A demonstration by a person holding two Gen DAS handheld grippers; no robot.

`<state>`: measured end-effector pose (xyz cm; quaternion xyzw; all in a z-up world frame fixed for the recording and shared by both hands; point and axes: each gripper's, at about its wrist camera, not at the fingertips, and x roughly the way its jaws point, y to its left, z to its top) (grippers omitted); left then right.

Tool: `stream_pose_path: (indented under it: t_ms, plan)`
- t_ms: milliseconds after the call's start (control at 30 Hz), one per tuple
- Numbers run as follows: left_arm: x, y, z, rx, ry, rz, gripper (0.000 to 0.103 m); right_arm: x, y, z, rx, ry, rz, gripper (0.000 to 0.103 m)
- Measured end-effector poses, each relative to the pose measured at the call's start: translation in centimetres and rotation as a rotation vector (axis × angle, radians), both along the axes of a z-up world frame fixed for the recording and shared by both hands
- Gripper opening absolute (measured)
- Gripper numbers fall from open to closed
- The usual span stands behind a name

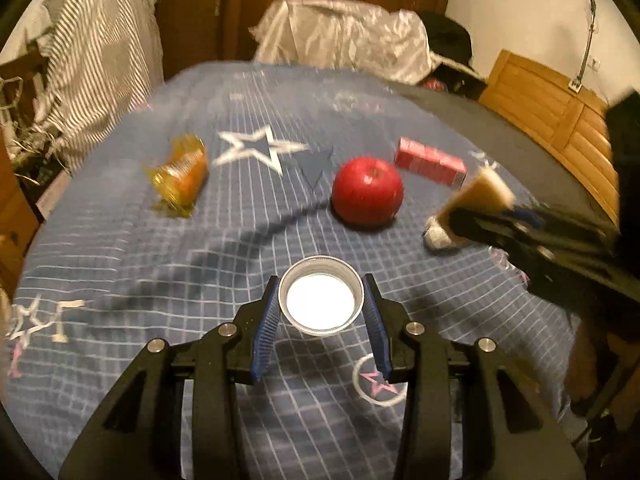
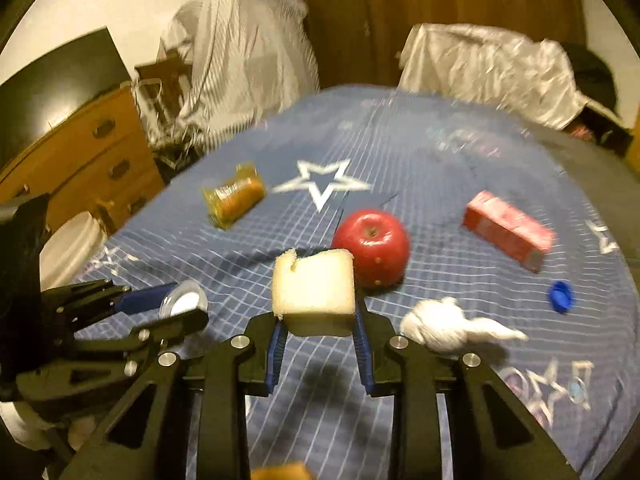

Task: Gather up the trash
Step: 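Carry the white lid and sponge block with both tools over the bucket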

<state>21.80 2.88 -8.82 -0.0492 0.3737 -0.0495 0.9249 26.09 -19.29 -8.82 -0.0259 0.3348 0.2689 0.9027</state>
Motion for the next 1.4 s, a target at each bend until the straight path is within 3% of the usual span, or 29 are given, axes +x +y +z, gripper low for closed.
stream_pose_path:
  t_ms: [333, 600, 1067, 1400]
  plan:
    - [-6.5, -3.1, 6.5, 0.036, -0.209, 0.024, 0.039, -10.7, -4.3, 5.7, 0.017, -0.245, -0.154, 0.031]
    - [-9.1, -3.8, 9.2, 0.053, -0.287, 0.03, 0.039, -15.6, -6.0, 7.5, 0.032, -0.31, -0.205, 0.031]
    - [-10.0, -2.3, 10.0, 0.067, -0.294, 0.076, 0.039, -16.6, -5.3, 9.4, 0.051, -0.315, -0.163, 0.031]
    - [-11.2, 3.8, 10.6, 0.087, -0.288, 0.206, 0.039, -14.7, 2.1, 10.7, 0.058, -0.294, -0.031, 0.031]
